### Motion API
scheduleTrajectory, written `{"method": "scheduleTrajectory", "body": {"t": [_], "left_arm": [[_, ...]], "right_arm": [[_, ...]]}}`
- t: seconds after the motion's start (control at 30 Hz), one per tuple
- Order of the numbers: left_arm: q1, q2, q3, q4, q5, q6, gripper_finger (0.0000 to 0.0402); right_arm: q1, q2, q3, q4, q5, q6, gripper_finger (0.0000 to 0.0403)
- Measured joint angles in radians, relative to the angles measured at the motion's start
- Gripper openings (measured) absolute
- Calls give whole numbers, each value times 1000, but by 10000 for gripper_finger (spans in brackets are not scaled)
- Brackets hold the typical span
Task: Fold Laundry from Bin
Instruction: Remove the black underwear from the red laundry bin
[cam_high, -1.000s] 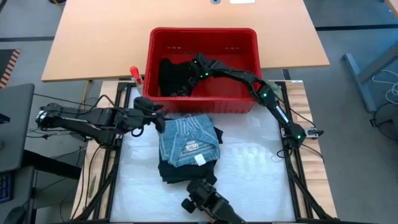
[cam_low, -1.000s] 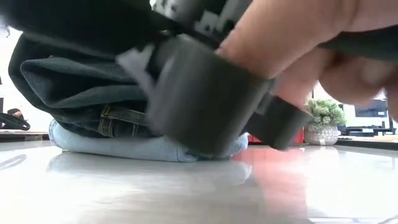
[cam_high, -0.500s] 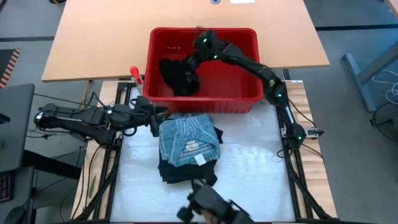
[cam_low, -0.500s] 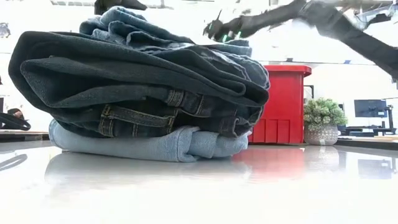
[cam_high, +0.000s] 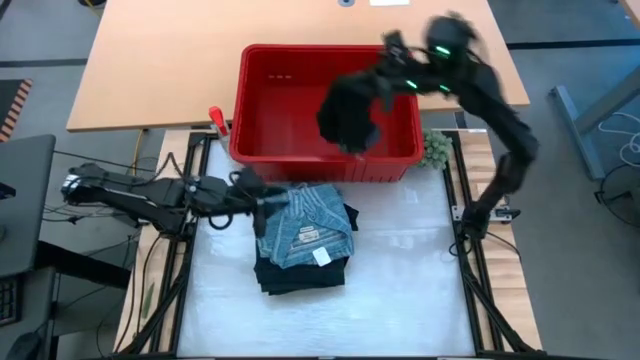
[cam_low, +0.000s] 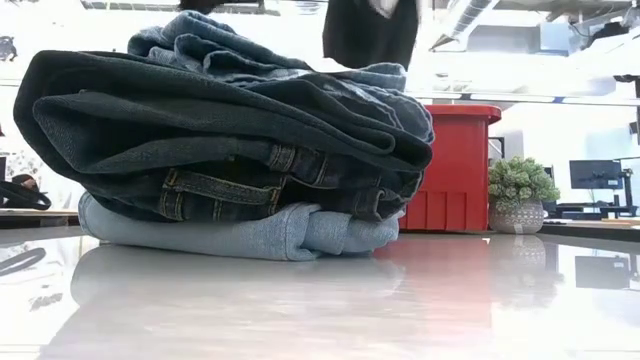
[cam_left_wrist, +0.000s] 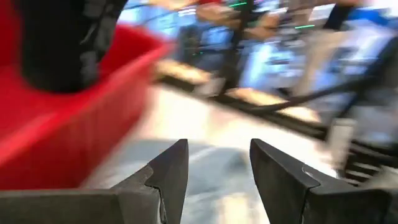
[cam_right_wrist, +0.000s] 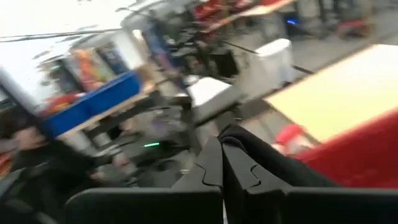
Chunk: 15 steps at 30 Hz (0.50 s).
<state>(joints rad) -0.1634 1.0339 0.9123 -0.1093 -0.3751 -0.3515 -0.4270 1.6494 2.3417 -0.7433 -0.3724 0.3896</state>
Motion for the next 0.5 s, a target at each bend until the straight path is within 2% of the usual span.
{"method": "scheduleTrajectory", "body": {"t": [0.13,0.2,0.33,0.5], "left_arm": [[-68,94,0,245,161,61,160],[-107,147,0,373,183,68,160],[-172,260,0,546,114,25,160],[-258,436,8,822,-38,-35,160]], "right_arm": [[203,-114,0,-93,105,-19,16],[328,-160,0,-145,164,-28,17],[631,-228,-3,-257,381,-28,17],[1027,-261,-48,-354,789,5,18]]}}
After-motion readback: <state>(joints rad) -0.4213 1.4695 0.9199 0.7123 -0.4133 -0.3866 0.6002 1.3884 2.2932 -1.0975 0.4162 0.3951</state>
